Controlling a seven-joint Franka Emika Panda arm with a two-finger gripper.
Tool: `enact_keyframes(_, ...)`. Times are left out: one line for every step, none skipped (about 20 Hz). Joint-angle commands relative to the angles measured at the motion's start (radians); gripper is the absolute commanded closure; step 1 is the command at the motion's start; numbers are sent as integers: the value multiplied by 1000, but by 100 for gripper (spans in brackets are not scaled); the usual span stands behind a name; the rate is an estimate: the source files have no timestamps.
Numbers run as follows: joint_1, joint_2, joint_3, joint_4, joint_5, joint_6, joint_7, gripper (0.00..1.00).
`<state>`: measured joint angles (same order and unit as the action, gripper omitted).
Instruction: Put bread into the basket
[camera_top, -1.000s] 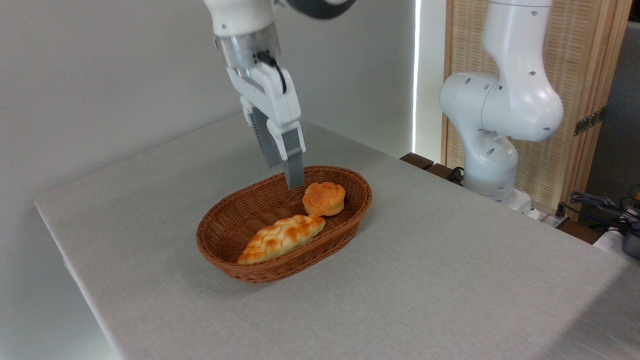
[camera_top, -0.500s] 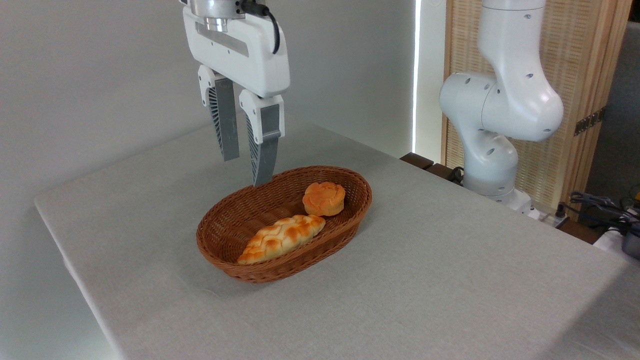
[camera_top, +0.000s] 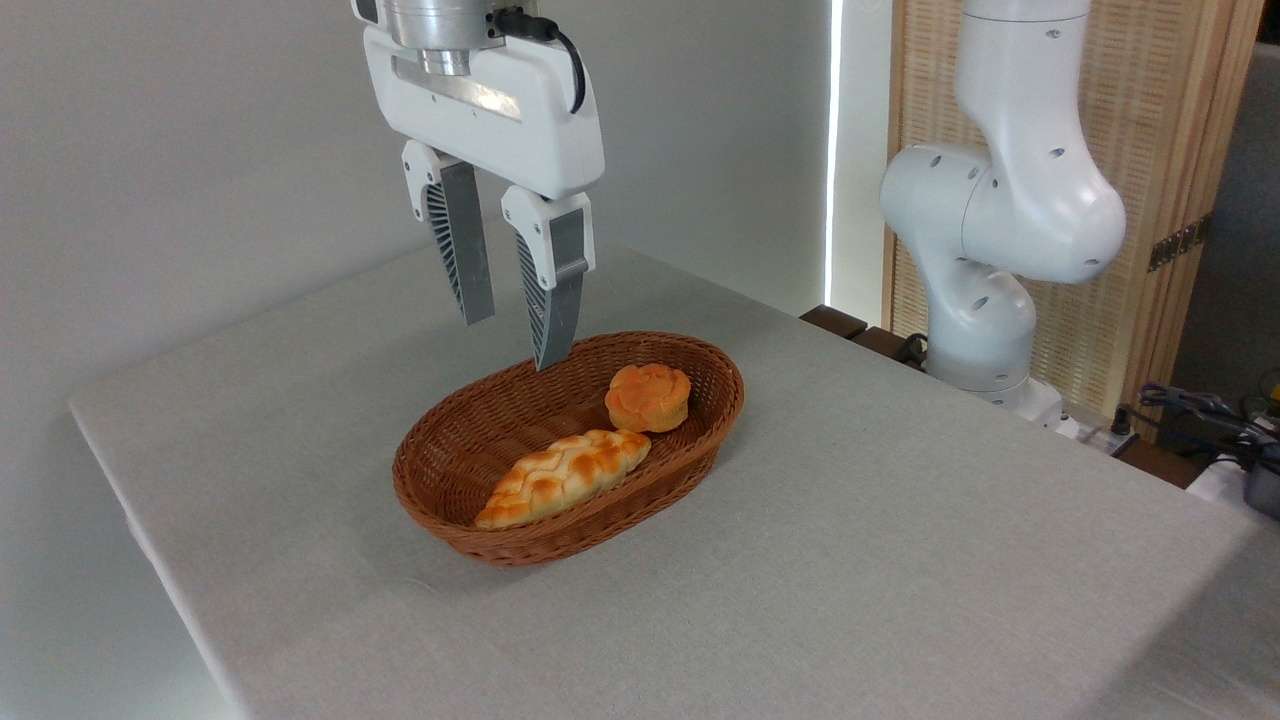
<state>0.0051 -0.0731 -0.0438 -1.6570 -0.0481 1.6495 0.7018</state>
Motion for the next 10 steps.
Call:
enact_keyframes(-63,13,81,26,2,-25,19,0)
enact_keyframes(-62,13,81,26,2,-27,22,0)
enact_keyframes(-62,19,84,26,2,-27,22,0)
enact_keyframes(-63,22,85,26,2,-27,27,0)
enact_keyframes(-62,25,87,26,2,-25,30,0)
enact_keyframes(-62,32,87,26,2,-27,30,0)
enact_keyframes(-62,33,87,25,2,-27,30,0)
enact_keyframes(-62,35,87,25,2,-27,28,0)
enact_keyframes(-62,38,87,25,2,-27,28,0)
enact_keyframes(-62,39,87,25,2,-27,30,0)
